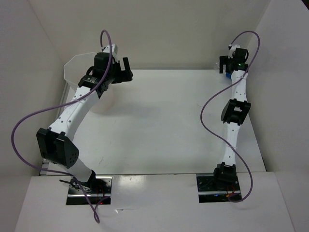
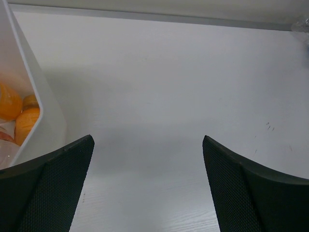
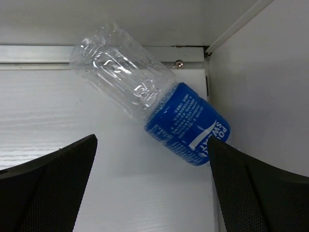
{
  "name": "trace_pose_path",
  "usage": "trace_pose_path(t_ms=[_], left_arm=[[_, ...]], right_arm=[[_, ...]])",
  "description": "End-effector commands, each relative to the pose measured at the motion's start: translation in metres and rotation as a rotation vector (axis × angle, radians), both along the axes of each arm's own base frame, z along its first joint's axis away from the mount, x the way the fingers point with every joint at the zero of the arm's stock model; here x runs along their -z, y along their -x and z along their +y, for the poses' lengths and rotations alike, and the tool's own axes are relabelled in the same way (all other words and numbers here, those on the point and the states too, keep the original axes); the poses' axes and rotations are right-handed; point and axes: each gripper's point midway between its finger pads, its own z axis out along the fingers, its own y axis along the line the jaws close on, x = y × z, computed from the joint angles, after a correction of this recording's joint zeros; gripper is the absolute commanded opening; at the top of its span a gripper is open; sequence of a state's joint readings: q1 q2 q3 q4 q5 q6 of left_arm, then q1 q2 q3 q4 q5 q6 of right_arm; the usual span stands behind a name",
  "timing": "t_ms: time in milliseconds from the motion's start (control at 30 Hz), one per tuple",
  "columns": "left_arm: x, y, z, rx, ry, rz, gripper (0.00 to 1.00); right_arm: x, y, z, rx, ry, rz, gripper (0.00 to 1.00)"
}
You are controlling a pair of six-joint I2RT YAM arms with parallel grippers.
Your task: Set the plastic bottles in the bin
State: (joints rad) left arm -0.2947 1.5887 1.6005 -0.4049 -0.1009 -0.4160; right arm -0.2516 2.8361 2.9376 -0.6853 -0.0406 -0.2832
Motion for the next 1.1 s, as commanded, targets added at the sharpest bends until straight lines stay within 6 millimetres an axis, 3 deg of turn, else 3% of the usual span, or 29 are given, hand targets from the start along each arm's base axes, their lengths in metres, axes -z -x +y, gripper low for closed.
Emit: trace_pose_path(t_ms=[0,67,200,333,467,600,700,733,767,867,967,1000,1033,1067], left_arm=[[0.007,-0.005,-0.007,0.046,-0.016,0.015,1.00],[0.016,-0.006,-0.008,0.046,-0.021,0.033,1.00],[0.031,-0.011,-0.009,0.050,-0.039,0.067,1.00],[0.040,-0.012,-0.010,0.046,-0.040,0.101,1.00],[0.054,-0.016,-0.012,0.052,-0.045,0.130,1.00],[0.058,-0.015,-0.017,0.068,-0.028,0.144,1.00],[0.059,-0.013,-0.016,0.064,-0.021,0.149,1.00],[0.051,-0.013,-0.016,0.064,-0.014,0.126,1.00],[0.052,-0.008,-0.015,0.064,-0.015,0.128,1.00],[0.041,-0.002,-0.013,0.059,0.002,0.101,1.00],[0.034,0.004,-0.014,0.066,0.022,0.080,1.00],[0.032,0.004,-0.016,0.077,0.030,0.073,1.00],[0.032,0.005,-0.021,0.100,0.042,0.076,1.00],[0.031,0.006,-0.023,0.104,0.054,0.080,1.00]], right_arm=[[-0.030,-0.011,-0.027,-0.012,0.119,-0.098,1.00],[-0.024,-0.012,-0.032,-0.031,0.128,-0.095,1.00],[0.010,-0.013,-0.027,-0.115,0.113,-0.052,1.00],[0.040,-0.005,-0.039,-0.124,0.116,0.005,1.00],[0.057,0.006,-0.051,-0.119,0.113,0.059,1.00],[0.065,0.016,-0.040,-0.185,0.049,0.099,1.00],[0.058,0.021,-0.027,-0.239,0.011,0.105,0.97],[0.053,0.022,-0.025,-0.248,0.004,0.103,0.92],[0.053,0.022,-0.024,-0.241,-0.006,0.102,0.80],[0.042,0.026,-0.012,-0.270,-0.060,0.096,0.69],[0.022,0.031,0.005,-0.331,-0.120,0.078,0.66],[-0.002,0.030,0.009,-0.349,-0.115,0.041,0.65],[-0.011,0.033,0.016,-0.367,-0.141,0.034,0.63],[-0.020,0.035,0.036,-0.435,-0.187,0.019,0.62]])
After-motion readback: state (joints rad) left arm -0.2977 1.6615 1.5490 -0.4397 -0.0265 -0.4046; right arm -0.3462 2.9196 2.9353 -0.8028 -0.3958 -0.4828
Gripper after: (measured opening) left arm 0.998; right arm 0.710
